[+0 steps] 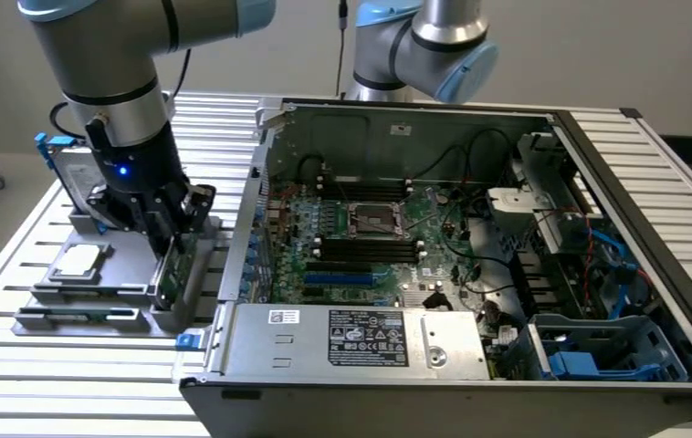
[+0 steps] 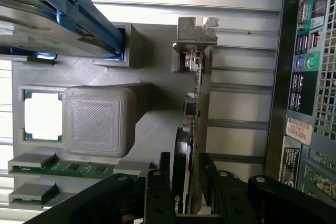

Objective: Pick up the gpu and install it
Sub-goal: 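Pick up the gpu and move the gpu toward the slot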

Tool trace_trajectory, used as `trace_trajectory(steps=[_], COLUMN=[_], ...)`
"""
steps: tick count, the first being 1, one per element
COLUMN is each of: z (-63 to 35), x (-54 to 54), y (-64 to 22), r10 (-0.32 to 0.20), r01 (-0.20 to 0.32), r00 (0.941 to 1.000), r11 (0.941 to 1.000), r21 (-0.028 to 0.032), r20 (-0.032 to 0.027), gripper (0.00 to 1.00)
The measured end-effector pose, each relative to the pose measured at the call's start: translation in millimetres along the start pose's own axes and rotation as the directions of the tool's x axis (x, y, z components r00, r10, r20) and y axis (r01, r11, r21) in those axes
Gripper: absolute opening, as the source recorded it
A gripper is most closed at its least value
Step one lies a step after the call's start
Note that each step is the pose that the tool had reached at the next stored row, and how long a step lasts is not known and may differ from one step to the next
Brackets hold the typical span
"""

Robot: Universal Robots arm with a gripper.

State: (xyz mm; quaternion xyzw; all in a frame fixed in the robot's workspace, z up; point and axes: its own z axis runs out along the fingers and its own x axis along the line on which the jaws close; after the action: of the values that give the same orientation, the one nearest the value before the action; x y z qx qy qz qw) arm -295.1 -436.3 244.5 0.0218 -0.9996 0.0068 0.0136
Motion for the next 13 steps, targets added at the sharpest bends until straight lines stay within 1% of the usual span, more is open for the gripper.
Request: trace_trajectory(steps=[6, 13], z=[0.0, -0.5], x=[0.0, 0.0], y=[0.2, 1.3], r10=[0.043, 0.051], r01=[-0.043, -0.051], r00=[0.9991, 0.9987], r11=[0.9991, 0.9987], r21=[-0.0017, -0.0039], r20=[-0.0004, 0.0], gripper=[0.36, 0.36])
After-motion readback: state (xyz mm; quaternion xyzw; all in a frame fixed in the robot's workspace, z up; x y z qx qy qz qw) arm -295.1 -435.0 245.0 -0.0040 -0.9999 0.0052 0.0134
